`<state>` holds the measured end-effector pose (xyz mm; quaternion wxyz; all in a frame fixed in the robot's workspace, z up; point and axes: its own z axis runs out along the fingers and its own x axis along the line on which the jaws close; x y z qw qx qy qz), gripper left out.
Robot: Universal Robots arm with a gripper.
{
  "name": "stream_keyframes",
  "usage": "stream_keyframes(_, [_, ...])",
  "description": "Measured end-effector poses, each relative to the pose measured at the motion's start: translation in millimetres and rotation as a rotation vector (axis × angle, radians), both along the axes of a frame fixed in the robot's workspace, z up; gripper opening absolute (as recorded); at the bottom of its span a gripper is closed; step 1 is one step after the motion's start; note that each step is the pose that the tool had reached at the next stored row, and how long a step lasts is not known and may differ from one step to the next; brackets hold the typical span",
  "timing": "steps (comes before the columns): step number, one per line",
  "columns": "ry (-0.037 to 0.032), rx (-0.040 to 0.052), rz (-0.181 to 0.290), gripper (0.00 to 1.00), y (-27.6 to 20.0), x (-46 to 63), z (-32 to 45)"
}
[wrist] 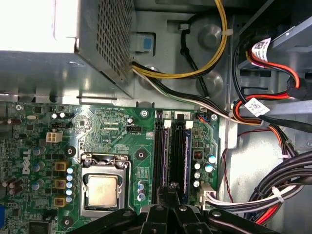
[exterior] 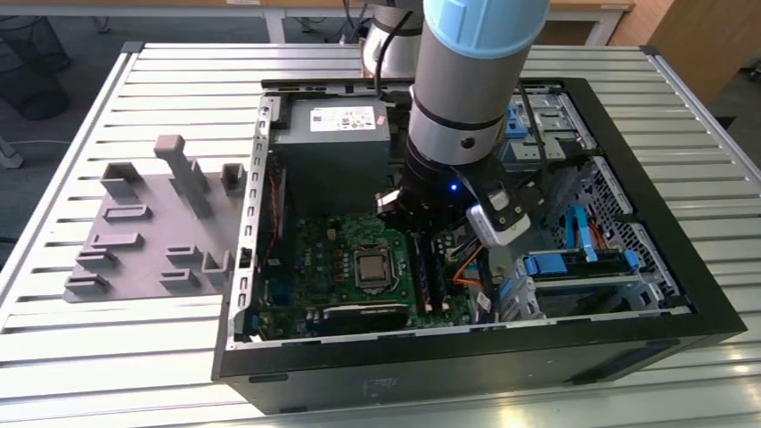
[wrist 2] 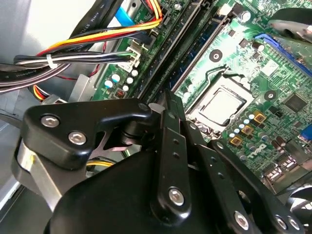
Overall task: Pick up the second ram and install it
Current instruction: 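Press down the second ram until it locks into place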
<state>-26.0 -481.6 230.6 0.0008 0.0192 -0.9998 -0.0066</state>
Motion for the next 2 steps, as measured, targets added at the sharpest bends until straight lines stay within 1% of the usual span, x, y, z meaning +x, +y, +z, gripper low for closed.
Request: stream_keyframes(2, [0.0, 0.0, 0.0, 0.11, 0.0, 0.0, 0.0])
